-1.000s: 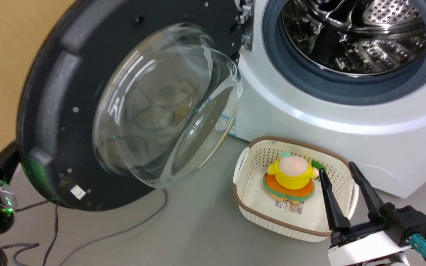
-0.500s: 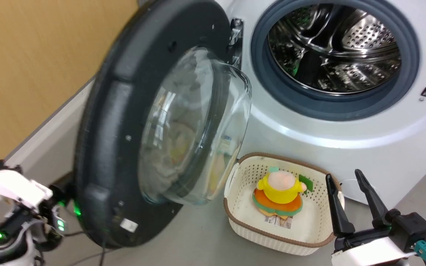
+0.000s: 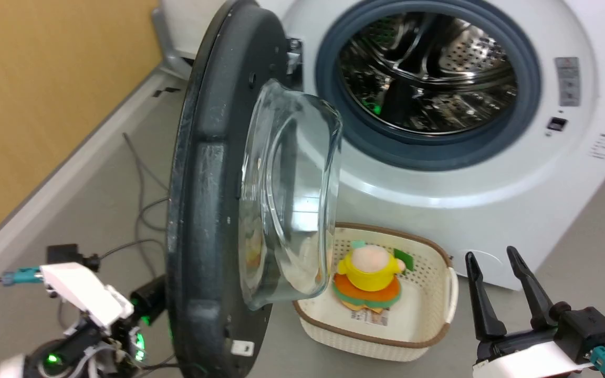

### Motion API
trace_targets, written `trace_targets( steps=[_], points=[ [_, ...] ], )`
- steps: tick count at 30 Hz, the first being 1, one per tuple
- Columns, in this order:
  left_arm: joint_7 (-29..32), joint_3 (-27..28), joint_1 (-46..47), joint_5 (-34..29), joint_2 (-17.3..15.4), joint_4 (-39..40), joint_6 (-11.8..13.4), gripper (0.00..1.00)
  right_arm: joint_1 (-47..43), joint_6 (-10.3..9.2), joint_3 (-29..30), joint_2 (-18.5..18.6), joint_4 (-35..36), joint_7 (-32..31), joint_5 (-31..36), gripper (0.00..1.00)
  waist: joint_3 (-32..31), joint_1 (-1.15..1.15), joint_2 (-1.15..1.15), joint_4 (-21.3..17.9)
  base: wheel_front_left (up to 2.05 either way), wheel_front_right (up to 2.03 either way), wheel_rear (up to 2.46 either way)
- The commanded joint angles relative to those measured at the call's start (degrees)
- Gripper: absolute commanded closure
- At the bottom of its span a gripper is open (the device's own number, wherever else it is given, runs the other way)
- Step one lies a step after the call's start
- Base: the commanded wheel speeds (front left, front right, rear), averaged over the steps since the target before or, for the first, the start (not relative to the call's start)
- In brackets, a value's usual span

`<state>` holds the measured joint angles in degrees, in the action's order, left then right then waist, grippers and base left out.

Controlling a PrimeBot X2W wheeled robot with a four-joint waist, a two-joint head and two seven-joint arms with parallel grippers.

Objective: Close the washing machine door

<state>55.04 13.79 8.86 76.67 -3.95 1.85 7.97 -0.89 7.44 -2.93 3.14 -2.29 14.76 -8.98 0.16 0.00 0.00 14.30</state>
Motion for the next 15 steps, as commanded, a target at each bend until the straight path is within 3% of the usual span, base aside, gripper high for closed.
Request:
trace_targets(
  steps=[1, 15],
  points=[
    [-0.2, -0.3, -0.7, 0.2, 0.5, 0.3, 0.0, 1.00, -0.7, 0.05, 0.0, -0.2, 0.1, 0.2, 0.2, 0.00, 0.2, 0.00, 0.00, -0.8, 0.00, 0.00, 0.00],
    [-10.0, -14.1, -4.1, 8.8, 1.1, 1.7, -0.9, 1.00, 0.5, 0.05, -0.2, -0.2, 0.3, 0.2, 1.0, 0.00, 3.4, 0.00, 0.00, -11.6, 0.00, 0.00, 0.00]
  ],
)
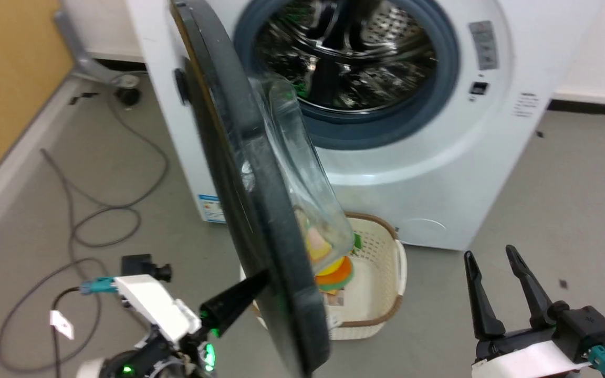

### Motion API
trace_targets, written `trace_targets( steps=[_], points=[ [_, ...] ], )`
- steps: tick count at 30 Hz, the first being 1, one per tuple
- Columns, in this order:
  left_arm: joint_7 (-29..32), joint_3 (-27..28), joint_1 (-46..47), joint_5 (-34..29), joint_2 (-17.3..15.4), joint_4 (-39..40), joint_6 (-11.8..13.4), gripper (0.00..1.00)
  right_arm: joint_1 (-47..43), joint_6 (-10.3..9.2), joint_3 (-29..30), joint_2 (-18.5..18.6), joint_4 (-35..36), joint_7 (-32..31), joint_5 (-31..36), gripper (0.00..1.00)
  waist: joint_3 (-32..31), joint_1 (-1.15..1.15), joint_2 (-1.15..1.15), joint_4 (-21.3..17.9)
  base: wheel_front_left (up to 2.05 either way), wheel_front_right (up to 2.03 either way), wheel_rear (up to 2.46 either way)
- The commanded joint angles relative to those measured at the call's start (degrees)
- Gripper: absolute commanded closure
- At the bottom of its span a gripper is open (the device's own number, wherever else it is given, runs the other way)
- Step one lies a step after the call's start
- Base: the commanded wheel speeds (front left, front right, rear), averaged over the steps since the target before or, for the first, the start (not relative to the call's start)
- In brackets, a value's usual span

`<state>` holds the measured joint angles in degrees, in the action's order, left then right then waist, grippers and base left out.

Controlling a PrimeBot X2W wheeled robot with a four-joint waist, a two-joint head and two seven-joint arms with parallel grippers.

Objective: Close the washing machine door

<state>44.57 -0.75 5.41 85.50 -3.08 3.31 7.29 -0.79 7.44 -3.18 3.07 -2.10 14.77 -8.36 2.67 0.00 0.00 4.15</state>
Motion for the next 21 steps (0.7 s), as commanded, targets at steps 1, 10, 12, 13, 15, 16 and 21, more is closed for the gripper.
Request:
trace_targets(
  steps=[1, 10, 12, 13, 15, 16, 21],
  points=[
    [-0.4, -0.6, -0.6, 0.5, 0.2, 0.2, -0.4, 1.00, 0.4, 0.05, 0.0, -0.1, 0.2, 0.2, 0.3, 0.00, 1.1, 0.00, 0.00, -2.3, 0.00, 0.00, 0.00],
    [-10.2, -7.6, 3.1, 4.2, 0.2, -2.0, -2.3, 1.00, 1.3, 0.05, -0.4, 0.1, 0.6, 0.2, 0.2, 0.00, 3.7, 0.00, 0.00, -10.4, 0.00, 0.00, 0.00],
    [-12.4, -8.8, 4.6, 4.6, 0.2, -3.1, -2.7, 1.00, 1.4, 0.05, -0.3, 0.1, 0.7, 0.2, 0.2, 0.00, 4.3, 0.00, 0.00, -12.0, 0.00, 0.00, 0.00],
    [-13.5, -9.5, 5.3, 4.7, 0.2, -3.8, -3.0, 1.00, 1.5, 0.05, -0.3, 0.1, 0.7, 0.2, 0.2, 0.00, 4.5, 0.00, 0.00, -12.8, 0.00, 0.00, 0.00],
    [-15.4, -10.9, 7.1, 5.0, 0.2, -5.3, -3.2, 1.00, 1.6, 0.05, -0.3, 0.1, 0.8, 0.2, 0.1, 0.00, 5.1, 0.00, 0.00, -14.2, 0.00, 0.00, 0.00],
    [-16.3, -11.6, 8.1, 5.2, 0.2, -6.0, -3.5, 1.00, 1.6, 0.05, -0.3, 0.1, 0.8, 0.2, 0.1, 0.00, 5.4, 0.00, 0.00, -14.8, 0.00, 0.00, 0.00],
    [-22.5, -14.1, 13.6, 8.0, 0.2, -10.6, -4.2, 1.00, 2.0, 0.05, -0.8, 0.0, 0.9, 0.2, -0.2, 0.00, 6.6, 0.00, 0.00, -17.7, 0.00, 0.00, 0.00]
  ],
)
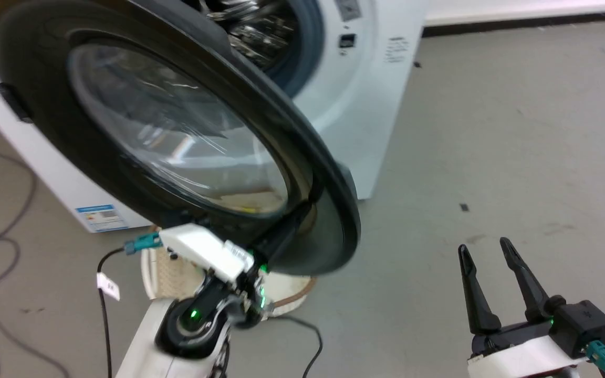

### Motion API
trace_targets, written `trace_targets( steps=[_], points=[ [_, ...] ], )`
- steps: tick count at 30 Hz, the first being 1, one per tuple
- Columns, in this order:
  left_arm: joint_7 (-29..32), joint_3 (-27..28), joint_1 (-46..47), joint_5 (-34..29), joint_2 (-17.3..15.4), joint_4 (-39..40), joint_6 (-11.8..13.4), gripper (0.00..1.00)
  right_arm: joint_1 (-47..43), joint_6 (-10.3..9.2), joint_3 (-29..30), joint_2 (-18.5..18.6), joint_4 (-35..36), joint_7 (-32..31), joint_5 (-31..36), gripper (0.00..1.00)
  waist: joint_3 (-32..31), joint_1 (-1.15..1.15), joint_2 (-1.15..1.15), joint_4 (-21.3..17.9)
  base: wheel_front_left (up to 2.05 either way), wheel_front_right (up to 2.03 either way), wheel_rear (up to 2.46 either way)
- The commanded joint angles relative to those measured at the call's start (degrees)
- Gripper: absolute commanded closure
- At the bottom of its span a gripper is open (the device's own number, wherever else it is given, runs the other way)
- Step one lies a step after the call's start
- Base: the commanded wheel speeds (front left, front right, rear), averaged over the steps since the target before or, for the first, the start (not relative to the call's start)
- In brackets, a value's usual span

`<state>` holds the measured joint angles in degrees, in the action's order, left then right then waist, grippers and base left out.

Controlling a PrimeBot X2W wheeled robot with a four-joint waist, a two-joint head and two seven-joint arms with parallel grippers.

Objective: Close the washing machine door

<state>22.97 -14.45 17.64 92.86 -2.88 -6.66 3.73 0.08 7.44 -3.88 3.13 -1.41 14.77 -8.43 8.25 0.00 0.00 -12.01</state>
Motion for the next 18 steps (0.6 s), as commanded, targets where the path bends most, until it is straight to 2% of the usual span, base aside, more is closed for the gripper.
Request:
trace_targets(
  steps=[1, 9, 13, 18],
  points=[
    [-2.0, -1.0, 2.5, 1.1, 0.0, -1.7, -0.8, 1.00, 1.1, 0.05, -0.2, -0.1, 0.2, 0.2, -0.2, 0.00, 1.1, 0.00, 0.00, -2.0, 0.00, 0.00, 0.00],
    [-11.9, -4.8, 9.8, 4.2, 0.0, -10.4, -3.3, 1.00, 1.1, 0.05, -0.6, -0.2, -0.3, 0.2, -0.4, 0.00, 0.9, 0.00, 0.00, -3.2, 0.00, 0.00, 0.00],
    [-13.4, -6.5, 10.8, 5.9, 0.0, -13.4, -4.8, 1.00, 0.9, 0.05, -0.4, -0.2, -0.3, 0.2, -0.4, 0.00, 0.0, 0.00, 0.00, -2.4, 0.00, 0.00, 0.00],
    [-13.0, -8.1, 9.5, 5.0, -0.3, -15.2, -6.5, 1.00, 0.2, 0.05, 0.0, -0.2, -0.1, 0.2, -0.2, 0.00, -1.4, 0.00, 0.00, 0.0, 0.00, 0.00, 0.00]
  ],
)
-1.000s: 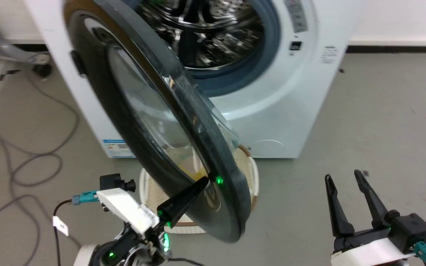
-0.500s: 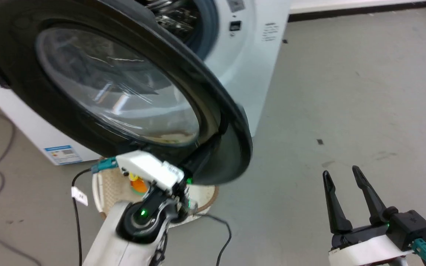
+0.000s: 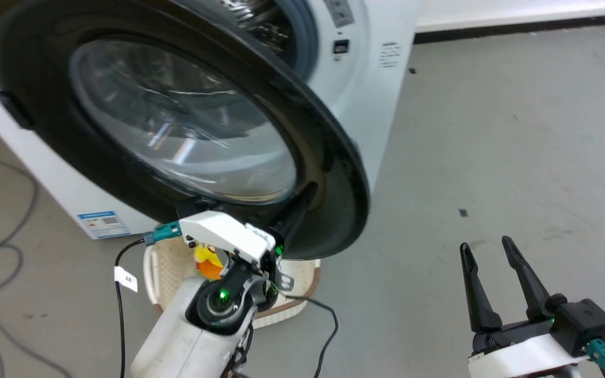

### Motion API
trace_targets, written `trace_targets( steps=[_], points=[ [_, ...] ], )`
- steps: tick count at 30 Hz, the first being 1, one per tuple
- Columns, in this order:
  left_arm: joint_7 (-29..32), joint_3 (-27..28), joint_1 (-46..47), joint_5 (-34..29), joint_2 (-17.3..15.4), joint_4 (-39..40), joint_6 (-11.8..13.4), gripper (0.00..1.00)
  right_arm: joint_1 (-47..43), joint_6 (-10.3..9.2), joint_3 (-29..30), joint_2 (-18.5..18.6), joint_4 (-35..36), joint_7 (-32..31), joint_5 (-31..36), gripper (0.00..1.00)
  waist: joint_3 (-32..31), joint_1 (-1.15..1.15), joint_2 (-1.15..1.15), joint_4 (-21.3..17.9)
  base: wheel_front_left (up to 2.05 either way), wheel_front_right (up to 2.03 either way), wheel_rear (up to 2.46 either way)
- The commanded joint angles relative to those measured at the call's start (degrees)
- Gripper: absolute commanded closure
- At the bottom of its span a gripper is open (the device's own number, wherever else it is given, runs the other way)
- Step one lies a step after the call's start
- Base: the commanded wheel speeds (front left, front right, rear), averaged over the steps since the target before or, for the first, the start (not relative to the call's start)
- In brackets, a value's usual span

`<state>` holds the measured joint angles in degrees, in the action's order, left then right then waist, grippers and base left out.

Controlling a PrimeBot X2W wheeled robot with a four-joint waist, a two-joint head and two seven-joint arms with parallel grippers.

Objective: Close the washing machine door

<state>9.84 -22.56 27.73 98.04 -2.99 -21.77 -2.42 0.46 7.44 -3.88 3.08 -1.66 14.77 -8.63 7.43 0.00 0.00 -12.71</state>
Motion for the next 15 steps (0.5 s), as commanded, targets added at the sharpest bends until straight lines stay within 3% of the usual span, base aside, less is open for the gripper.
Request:
trace_targets(
  steps=[1, 9, 15],
  points=[
    [0.2, -0.5, -1.0, -0.8, -0.7, -0.1, -0.6, 1.00, -0.4, 0.05, 0.1, -0.2, 0.1, 0.2, 0.0, 0.00, -0.9, 0.00, 0.00, 1.4, 0.00, 0.00, 0.00],
    [-7.3, -8.0, -4.3, -19.8, -9.4, 3.3, -3.1, 1.00, -1.9, 0.05, 0.6, -0.2, 0.1, 0.2, 0.0, 0.00, -4.4, 0.00, 0.00, 6.7, 0.00, 0.00, 0.00],
    [-20.1, -9.7, -7.1, -36.4, -16.7, 7.0, -0.3, 1.00, -2.9, 0.05, 0.9, -0.1, 0.5, 0.2, 0.0, 0.00, -6.3, 0.00, 0.00, 10.4, 0.00, 0.00, 0.00]
  ],
)
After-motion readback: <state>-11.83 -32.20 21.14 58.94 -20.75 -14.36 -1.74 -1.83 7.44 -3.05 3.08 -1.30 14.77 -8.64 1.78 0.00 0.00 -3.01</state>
